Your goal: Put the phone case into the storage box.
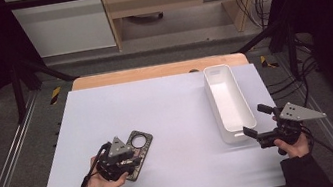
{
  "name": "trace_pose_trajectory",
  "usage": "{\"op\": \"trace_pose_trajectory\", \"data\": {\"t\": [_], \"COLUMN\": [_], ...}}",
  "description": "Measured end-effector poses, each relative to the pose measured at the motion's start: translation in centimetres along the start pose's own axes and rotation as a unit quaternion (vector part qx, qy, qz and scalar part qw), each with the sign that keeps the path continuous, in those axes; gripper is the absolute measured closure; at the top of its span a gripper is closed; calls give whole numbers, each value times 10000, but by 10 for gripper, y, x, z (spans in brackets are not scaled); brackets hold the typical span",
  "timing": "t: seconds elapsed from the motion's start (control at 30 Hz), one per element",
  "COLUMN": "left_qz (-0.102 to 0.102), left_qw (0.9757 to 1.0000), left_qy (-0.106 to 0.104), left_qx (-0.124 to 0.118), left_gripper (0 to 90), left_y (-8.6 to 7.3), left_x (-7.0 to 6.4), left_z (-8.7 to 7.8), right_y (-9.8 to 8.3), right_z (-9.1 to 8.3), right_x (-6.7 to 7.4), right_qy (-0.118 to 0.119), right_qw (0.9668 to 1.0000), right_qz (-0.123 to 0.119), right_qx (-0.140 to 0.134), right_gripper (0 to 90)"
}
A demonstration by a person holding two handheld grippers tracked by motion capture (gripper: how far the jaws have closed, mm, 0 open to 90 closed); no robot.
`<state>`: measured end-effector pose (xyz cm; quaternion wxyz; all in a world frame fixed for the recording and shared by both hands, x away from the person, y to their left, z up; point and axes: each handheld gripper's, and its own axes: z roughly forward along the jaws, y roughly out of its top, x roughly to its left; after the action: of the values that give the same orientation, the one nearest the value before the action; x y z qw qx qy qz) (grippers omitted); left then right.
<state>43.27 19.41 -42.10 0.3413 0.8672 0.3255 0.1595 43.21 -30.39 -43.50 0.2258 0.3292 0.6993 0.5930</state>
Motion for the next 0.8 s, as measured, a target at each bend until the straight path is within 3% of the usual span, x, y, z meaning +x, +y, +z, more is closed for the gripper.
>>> {"op": "trace_pose_trajectory", "data": {"t": [0.03, 0.07, 0.13, 0.2, 0.37, 0.43, 0.47, 0.8], "left_qz": [0, 95, 114, -17, -241, -291, -321, -474], "left_qw": [10000, 9994, 9990, 9988, 9970, 9963, 9959, 9920], "left_qy": [0, 169, 212, 151, 106, 98, 110, 78], "left_qx": [0, -271, -381, -465, -732, -801, -840, -1169], "left_gripper": [556, 520, 462, 454, 288, 259, 177, 18], "left_y": [0, 0, 0, 1, 4, 6, 7, 19], "left_x": [0, 3, 5, 8, 14, 15, 17, 28], "left_z": [0, -5, -8, -11, -17, -20, -21, -34], "right_y": [0, 0, 0, 0, 0, -1, -1, -1], "right_z": [0, 0, 0, 0, 1, 2, 2, 2], "right_x": [0, 0, 0, 0, 0, 1, 1, 1], "right_qy": [-1, -1, -1, -6, -1, -5, -10, -46], "right_qw": [10000, 10000, 10000, 10000, 10000, 10000, 10000, 10000], "right_qz": [-3, -3, -1, 1, -2, 10, 3, 6], "right_qx": [0, 1, 2, 6, 21, 30, 52, 56], "right_gripper": [3, 3, 3, 3, 3, 3, 3, 3]}}
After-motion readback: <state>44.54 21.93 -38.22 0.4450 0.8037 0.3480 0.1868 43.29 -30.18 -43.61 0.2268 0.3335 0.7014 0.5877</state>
